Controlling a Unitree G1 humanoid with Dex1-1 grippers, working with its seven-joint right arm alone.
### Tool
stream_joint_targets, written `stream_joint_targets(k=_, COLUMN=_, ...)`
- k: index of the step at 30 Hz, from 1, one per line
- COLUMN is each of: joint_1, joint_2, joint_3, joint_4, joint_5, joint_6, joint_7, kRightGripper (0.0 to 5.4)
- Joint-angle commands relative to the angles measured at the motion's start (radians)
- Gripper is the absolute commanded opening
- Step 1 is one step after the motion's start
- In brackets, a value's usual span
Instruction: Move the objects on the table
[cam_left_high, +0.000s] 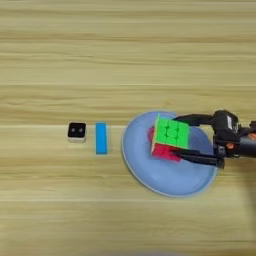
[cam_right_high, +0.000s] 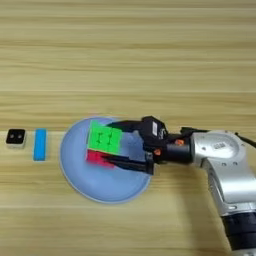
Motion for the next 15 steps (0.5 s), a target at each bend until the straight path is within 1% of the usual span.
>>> stream_joint_targets(k=1, joint_1=-0.043, joint_2=-0.056, joint_3=-0.009, joint_4=0.018, joint_5=-0.013, joint_6=-0.057, joint_7=-0.003, kRightGripper=3.39)
stream_joint_targets(k=4, joint_1=-0.029, joint_2=-0.071, joint_3=0.003, joint_4=0.044, joint_5=-0.018, joint_6=-0.084, joint_7=0.034, kRightGripper=3.37)
stream_joint_targets(k=12, joint_1=-0.023, joint_2=-0.085, joint_3=0.020, joint_4=0.084, joint_5=-0.025, joint_6=-0.125, joint_7=0.073, kRightGripper=3.33)
stream_joint_targets(k=15, joint_1=-0.025, joint_2=-0.081, joint_3=0.019, joint_4=0.089, joint_5=-0.019, joint_6=-0.128, joint_7=0.077, kRightGripper=3.33)
